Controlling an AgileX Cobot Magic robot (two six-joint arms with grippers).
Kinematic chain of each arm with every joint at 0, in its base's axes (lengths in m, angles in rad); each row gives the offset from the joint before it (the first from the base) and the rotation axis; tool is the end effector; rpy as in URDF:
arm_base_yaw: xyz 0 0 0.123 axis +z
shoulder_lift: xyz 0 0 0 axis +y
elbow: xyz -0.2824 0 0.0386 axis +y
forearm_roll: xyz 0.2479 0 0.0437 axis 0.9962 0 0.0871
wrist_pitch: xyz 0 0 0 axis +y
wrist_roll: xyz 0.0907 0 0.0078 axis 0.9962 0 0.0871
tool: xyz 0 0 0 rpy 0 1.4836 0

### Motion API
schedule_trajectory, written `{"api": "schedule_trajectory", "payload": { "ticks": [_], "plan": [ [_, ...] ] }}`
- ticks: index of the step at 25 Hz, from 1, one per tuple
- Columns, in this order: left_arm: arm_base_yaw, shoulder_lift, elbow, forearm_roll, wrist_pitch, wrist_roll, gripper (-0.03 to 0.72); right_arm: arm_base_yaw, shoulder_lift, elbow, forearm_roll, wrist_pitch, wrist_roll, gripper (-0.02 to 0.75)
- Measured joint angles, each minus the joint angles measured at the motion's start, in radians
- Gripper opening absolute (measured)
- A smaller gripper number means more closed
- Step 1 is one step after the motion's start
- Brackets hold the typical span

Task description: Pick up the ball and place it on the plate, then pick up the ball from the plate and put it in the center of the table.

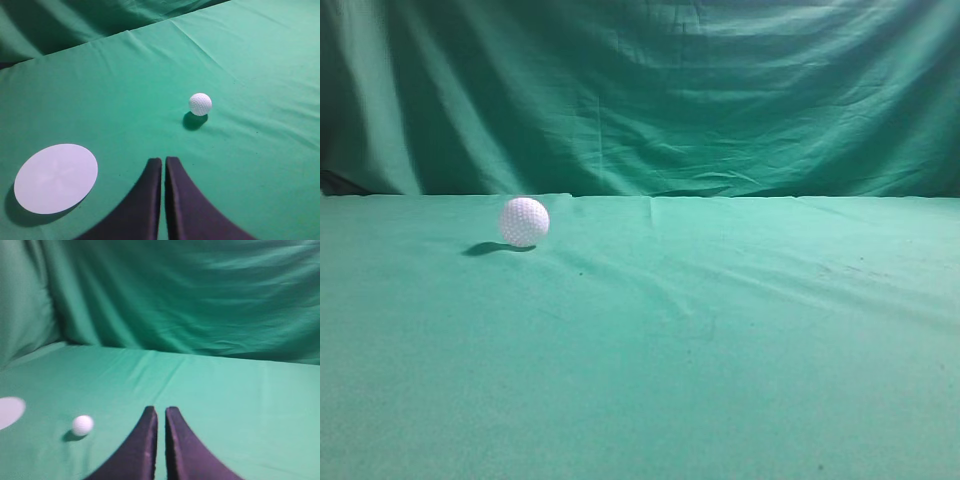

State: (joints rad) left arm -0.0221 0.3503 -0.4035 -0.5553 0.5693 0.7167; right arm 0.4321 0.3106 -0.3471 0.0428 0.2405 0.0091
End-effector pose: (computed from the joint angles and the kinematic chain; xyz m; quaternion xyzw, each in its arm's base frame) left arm 0.0743 -0.0276 0.2823 0.1855 0.7959 -0.0573 0.5735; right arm 0.0718 0.0341 0.2881 -0.1449 0.7329 0.1626 0.6445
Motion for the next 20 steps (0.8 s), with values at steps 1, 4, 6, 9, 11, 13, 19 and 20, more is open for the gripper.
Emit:
{"api": "schedule_trajectory", "payload": {
  "ticks": [1,4,6,9,11,13,19,20],
  "plan": [
    [0.0,0.0,0.0,0.0,0.0,0.0,0.0,-0.033,-0.02,0.028,0.002,-0.024,0.0,0.049],
    [0.0,0.0,0.0,0.0,0.0,0.0,0.0,-0.131,-0.086,0.098,0.013,-0.045,0.0,0.049],
    [0.0,0.0,0.0,0.0,0.0,0.0,0.0,-0.194,-0.131,0.134,0.022,-0.045,0.0,0.049],
    [0.0,0.0,0.0,0.0,0.0,0.0,0.0,-0.275,-0.198,0.194,0.027,-0.045,-0.007,0.049],
    [0.0,0.0,0.0,0.0,0.0,0.0,0.0,-0.32,-0.241,0.244,0.027,-0.045,-0.011,0.049],
    [0.0,0.0,0.0,0.0,0.0,0.0,0.0,-0.351,-0.275,0.291,0.029,-0.043,-0.012,0.049],
    [0.0,-0.001,0.0,0.0,0.0,0.0,0.0,-0.363,-0.319,0.373,0.03,-0.021,-0.013,0.049],
    [0.0,-0.001,0.0,0.0,0.0,0.0,0.0,-0.363,-0.319,0.373,0.033,-0.006,-0.013,0.049]
  ]
}}
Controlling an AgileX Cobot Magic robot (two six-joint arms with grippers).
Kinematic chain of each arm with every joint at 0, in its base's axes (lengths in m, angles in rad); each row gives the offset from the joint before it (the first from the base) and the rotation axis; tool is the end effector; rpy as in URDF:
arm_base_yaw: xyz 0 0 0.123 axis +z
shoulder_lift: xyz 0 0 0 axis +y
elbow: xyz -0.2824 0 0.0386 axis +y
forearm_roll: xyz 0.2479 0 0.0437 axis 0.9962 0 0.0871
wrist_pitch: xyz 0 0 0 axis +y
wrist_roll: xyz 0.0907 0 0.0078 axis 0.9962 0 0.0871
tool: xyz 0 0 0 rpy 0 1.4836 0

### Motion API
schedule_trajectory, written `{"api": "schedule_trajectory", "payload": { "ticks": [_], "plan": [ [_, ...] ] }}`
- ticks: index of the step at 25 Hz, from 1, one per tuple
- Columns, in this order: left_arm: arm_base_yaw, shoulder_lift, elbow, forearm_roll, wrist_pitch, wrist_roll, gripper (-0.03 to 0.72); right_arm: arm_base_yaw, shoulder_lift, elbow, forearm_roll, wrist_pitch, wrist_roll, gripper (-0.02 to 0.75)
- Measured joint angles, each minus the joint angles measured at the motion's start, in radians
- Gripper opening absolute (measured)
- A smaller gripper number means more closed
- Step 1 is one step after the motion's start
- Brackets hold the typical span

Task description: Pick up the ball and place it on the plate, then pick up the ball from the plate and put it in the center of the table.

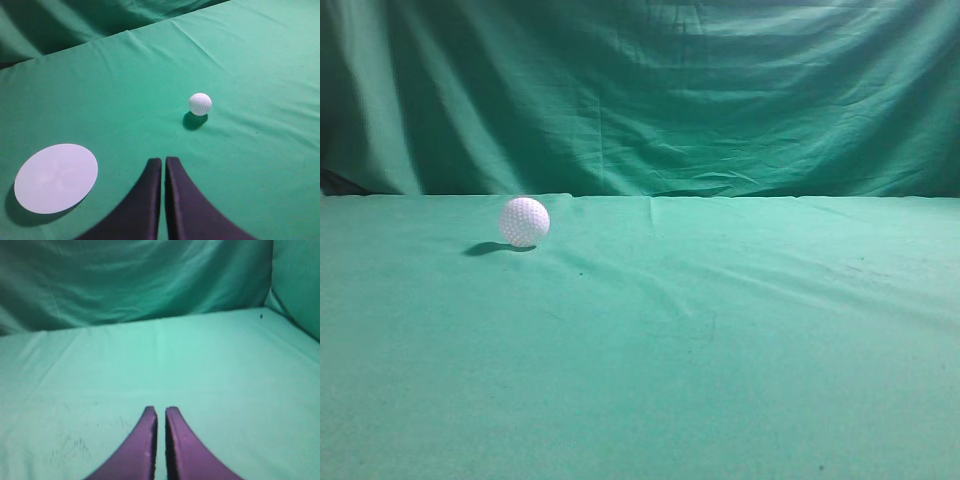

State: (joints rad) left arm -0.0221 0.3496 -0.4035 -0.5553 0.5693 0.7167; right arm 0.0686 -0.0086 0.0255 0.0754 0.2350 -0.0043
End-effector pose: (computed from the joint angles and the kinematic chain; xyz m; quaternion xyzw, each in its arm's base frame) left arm 0.0742 -0.0276 0.2824 0.1855 0.7957 -0.0573 0.5738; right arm 0.0554 0.0054 0.1837 -0.0055 0.7626 0.0511 0.6448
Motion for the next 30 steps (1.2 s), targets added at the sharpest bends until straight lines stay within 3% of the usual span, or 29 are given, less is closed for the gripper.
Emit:
{"api": "schedule_trajectory", "payload": {
  "ticks": [7,30],
  "plan": [
    [0.0,0.0,0.001,0.0,0.0,0.0,0.0,0.0,0.0,0.002,-0.002,0.131,-0.008,0.049],
    [0.0,0.0,0.002,0.0,0.0,0.0,0.0,0.0,0.0,0.002,-0.002,0.142,-0.012,0.049]
  ]
}}
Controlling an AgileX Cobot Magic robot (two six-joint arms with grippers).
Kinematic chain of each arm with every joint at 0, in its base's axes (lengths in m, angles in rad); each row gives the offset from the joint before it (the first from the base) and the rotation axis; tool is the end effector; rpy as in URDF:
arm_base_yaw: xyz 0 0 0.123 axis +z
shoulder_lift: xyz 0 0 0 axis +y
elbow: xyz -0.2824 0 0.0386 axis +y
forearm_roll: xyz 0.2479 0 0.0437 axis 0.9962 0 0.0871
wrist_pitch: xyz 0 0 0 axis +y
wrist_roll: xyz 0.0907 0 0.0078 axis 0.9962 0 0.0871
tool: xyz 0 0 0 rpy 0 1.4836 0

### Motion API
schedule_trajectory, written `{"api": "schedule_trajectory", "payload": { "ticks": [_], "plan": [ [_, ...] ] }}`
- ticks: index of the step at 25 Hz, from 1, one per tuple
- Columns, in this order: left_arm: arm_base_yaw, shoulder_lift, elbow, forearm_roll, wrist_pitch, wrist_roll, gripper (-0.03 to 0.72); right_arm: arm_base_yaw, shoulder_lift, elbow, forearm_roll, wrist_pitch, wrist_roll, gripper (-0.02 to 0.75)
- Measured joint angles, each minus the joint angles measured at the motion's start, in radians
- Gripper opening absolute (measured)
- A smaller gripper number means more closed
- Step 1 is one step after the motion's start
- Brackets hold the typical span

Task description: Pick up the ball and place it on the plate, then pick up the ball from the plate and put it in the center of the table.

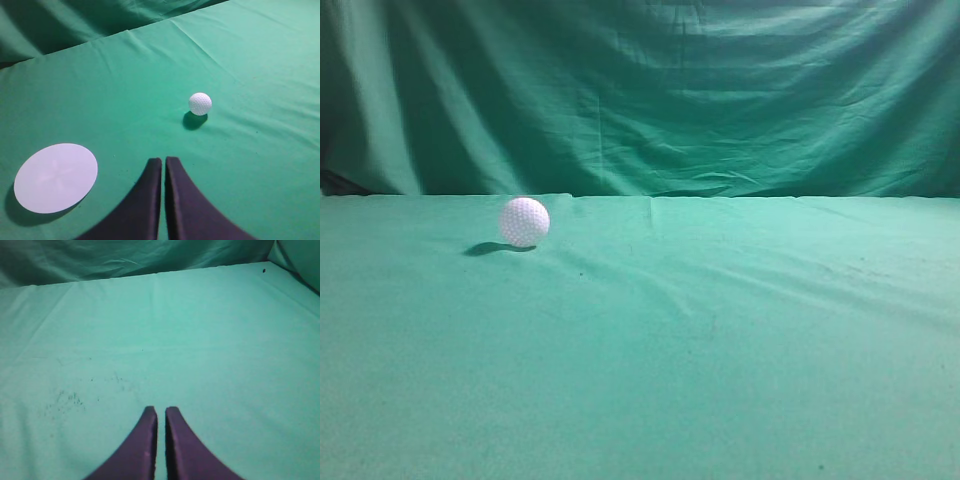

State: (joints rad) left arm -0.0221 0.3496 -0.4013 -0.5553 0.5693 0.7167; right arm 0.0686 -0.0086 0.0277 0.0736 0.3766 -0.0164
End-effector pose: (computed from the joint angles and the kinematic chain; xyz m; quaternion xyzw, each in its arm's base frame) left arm 0.0743 -0.0276 0.2817 0.1854 0.7963 -0.0574 0.5729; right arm 0.0524 0.0061 0.1705 -0.0147 0.8069 0.0465 0.5887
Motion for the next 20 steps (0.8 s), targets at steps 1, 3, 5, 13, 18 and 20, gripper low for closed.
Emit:
{"api": "schedule_trajectory", "payload": {
  "ticks": [1,3,5,13,18,20],
  "plan": [
    [0.0,0.0,0.0,0.0,0.0,0.0,0.0,0.0,0.0,0.0,0.0,0.0,0.0,0.049],
    [0.0,-0.002,0.0,0.0,0.0,0.0,0.0,0.0,0.0,0.0,0.0,0.0,0.0,0.049],
    [0.0,-0.019,0.0,0.0,0.0,0.0,0.0,0.0,0.0,0.0,0.0,0.0,0.0,0.049],
    [0.0,-0.258,0.018,0.037,-0.007,-0.073,0.0,0.0,0.0,0.0,0.0,0.002,0.0,0.049],
    [0.007,-0.359,0.114,0.261,-0.029,-0.437,0.0,0.0,0.0,0.0,0.0,0.002,0.0,0.049],
    [0.023,-0.361,0.158,0.351,-0.029,-0.563,0.0,0.0,0.0,0.0,0.0,0.002,0.002,0.049]
  ]
}}
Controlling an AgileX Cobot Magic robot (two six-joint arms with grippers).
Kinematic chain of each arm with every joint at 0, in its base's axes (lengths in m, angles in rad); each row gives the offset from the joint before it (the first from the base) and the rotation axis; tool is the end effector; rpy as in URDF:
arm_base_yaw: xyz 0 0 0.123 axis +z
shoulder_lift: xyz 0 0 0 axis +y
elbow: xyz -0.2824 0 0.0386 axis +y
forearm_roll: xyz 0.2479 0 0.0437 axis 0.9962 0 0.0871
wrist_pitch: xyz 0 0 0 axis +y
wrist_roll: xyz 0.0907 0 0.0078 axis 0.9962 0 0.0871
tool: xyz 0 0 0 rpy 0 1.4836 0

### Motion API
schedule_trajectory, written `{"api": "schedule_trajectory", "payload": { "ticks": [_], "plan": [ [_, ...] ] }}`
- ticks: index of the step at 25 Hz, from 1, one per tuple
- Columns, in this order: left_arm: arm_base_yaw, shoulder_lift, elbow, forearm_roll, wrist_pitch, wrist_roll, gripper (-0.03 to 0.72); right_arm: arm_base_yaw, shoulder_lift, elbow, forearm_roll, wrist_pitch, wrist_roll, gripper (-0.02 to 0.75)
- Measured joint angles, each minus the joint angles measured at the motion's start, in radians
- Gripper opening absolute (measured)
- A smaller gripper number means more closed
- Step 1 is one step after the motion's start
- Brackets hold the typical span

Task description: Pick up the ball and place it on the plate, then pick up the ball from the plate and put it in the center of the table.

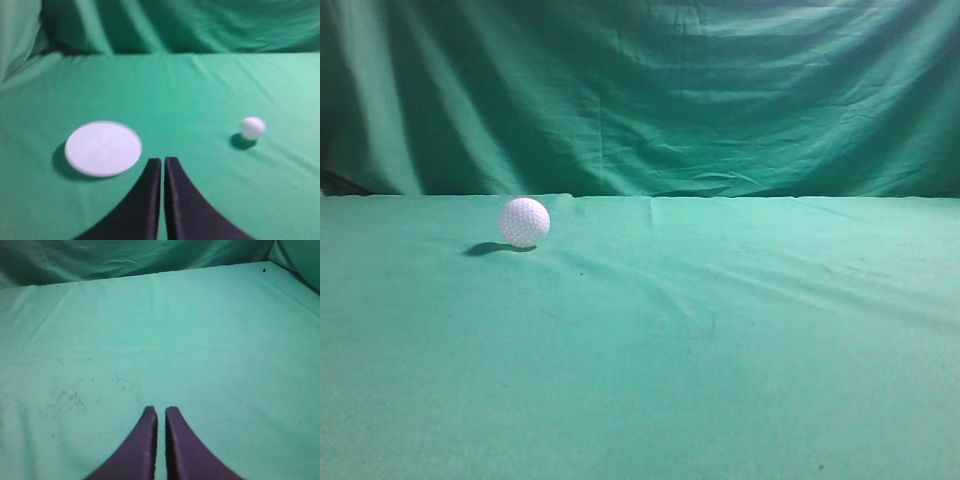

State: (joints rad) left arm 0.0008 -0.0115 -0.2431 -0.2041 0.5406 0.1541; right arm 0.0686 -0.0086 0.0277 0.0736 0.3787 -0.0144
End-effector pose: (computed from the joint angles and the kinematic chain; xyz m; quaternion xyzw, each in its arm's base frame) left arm 0.0350 -0.0095 0.2459 0.0247 0.7701 -0.0469 0.6357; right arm 0.0523 0.0061 0.1703 -0.0139 0.8075 0.0471 0.5878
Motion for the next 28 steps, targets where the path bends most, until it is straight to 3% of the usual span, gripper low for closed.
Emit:
{"api": "schedule_trajectory", "payload": {
  "ticks": [5,15,28],
  "plan": [
    [0.017,-0.002,0.083,0.125,-0.016,-0.085,0.0,0.0,0.0,0.0,0.0,0.002,0.006,0.049],
    [0.017,-0.002,0.253,0.196,-0.142,-0.095,0.0,0.0,0.0,0.0,0.0,0.002,0.006,0.049],
    [-0.015,-0.002,0.264,0.246,-0.197,-0.097,0.0,0.0,0.0,0.0,0.0,0.002,0.008,0.049]
  ]
}}
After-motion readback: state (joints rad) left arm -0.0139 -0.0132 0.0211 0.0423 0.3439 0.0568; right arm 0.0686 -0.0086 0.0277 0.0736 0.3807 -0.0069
